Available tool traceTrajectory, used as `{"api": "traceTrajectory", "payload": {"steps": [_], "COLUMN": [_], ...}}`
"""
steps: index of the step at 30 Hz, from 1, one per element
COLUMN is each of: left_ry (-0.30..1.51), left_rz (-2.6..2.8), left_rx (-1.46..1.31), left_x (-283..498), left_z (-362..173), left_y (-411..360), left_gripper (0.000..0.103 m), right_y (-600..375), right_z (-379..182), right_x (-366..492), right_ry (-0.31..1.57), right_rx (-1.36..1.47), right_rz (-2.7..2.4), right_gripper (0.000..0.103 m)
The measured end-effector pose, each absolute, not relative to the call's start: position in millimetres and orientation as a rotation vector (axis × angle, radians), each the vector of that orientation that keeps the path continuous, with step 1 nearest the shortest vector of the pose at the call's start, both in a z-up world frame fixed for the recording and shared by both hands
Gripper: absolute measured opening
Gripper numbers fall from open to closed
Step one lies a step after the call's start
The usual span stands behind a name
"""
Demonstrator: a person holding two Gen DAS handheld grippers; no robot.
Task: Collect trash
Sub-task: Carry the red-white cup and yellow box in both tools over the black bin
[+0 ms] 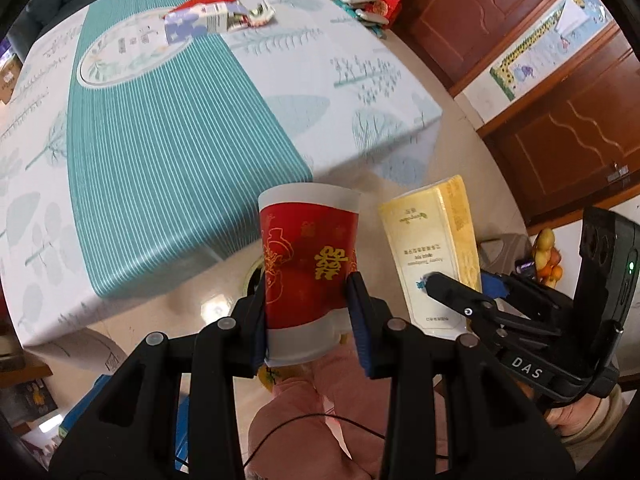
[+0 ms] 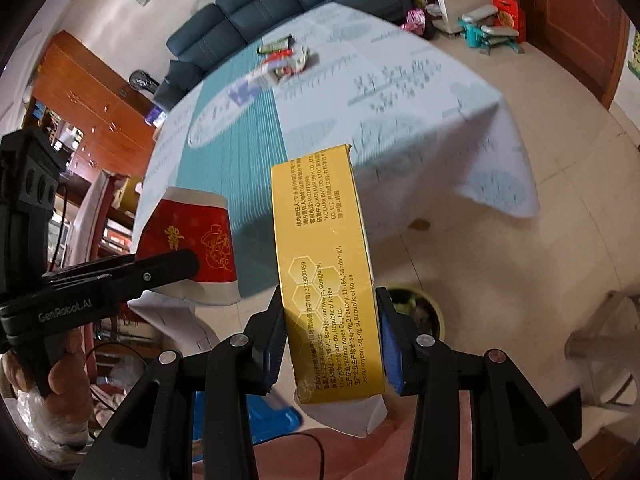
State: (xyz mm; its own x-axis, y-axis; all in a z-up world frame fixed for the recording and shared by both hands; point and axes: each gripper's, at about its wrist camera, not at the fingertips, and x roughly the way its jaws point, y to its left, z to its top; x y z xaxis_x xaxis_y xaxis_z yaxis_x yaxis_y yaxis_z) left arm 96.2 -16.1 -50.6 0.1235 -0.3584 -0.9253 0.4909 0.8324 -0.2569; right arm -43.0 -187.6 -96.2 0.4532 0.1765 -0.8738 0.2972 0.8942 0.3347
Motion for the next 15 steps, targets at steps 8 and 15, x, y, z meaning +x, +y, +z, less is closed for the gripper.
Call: {"api": "traceTrajectory", "payload": {"steps": [8,15], "left_ry": [1.393,1.458], "left_rz": [-0.551,-0.435], "left_rx": [0.167,0.138], "left_x": [64,58], "left_z": [-124,-215], "left_y": [-31,-37], "left_gripper": [0.031,0.031], "right_y": [-201,-215], "right_z": [-189,-297], "right_x": [-55,-59], "right_ry": [1.241,1.372], "right_rx": [0.557,0.598], "right_rz": [-0.096,-0.107], "right_gripper": [0.041,0.041]}}
